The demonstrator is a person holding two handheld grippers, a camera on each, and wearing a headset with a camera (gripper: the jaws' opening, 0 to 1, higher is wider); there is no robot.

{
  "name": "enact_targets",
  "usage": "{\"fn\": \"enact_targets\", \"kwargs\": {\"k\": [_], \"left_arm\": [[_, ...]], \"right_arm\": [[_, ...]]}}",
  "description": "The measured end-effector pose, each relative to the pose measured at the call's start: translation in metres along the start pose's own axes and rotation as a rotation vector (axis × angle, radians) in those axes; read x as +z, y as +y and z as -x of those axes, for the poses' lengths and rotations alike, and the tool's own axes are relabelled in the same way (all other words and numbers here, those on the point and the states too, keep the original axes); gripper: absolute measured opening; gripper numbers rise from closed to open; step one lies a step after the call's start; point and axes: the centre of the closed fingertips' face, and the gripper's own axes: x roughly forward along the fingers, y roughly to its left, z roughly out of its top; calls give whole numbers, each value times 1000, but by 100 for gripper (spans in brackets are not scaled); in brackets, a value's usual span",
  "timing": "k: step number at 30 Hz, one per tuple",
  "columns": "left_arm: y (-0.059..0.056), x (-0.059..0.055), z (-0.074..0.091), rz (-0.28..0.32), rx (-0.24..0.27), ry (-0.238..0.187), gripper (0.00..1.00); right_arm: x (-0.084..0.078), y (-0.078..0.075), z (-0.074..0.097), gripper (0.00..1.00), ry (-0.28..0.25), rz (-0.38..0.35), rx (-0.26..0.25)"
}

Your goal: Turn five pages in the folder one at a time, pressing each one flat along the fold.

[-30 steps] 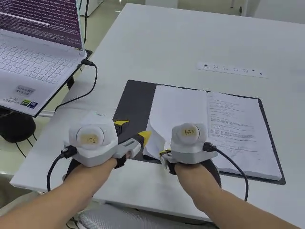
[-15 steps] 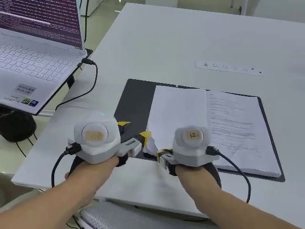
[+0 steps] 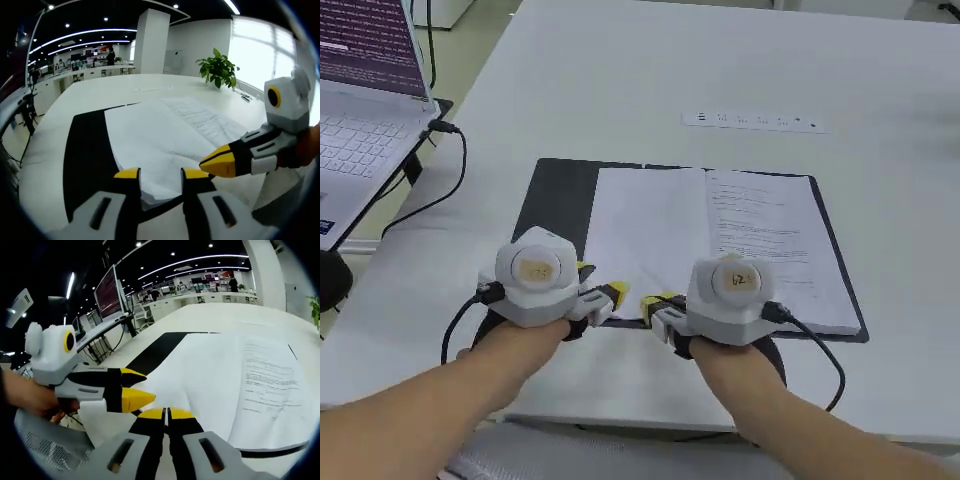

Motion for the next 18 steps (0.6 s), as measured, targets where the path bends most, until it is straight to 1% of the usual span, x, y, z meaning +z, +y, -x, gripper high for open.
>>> {"fn": "enact_targets", "kwargs": {"k": [2, 3, 5, 7, 8, 9, 10, 13, 15, 16, 18], "left_arm": [[3, -8, -3, -6, 21, 24, 30], [5, -13, -5, 3, 33, 36, 29], [7, -18, -4, 13, 64, 46, 30], [9, -25, -4, 21, 79, 57, 29], [9, -25, -2, 21, 86, 46, 29], [10, -22, -2, 43, 91, 19, 29], [12, -22, -2, 59, 104, 17, 28], [13, -23, -1, 32, 133, 8, 25], [12, -25, -2, -3, 135, -2, 25], [11, -25, -2, -17, 132, -7, 26], [10, -26, -3, -21, 127, -20, 28]], "right_arm": [[2, -7, 3, 0, -9, -5, -6], [5, -12, 4, 0, -17, -9, -10], [9, -23, 5, 0, -32, -24, -21], [16, -32, 4, 0, -49, -42, -26], [19, -36, 3, 0, -54, -44, -29], [24, -41, 2, 0, -66, -53, -30], [27, -45, 0, 0, -70, -58, -29], [38, -58, -6, 0, -95, -67, -30], [48, -67, -11, 0, -124, -96, -23], [50, -72, -14, 0, -122, -102, -28], [56, -83, -19, 0, -134, -115, -34]]}}
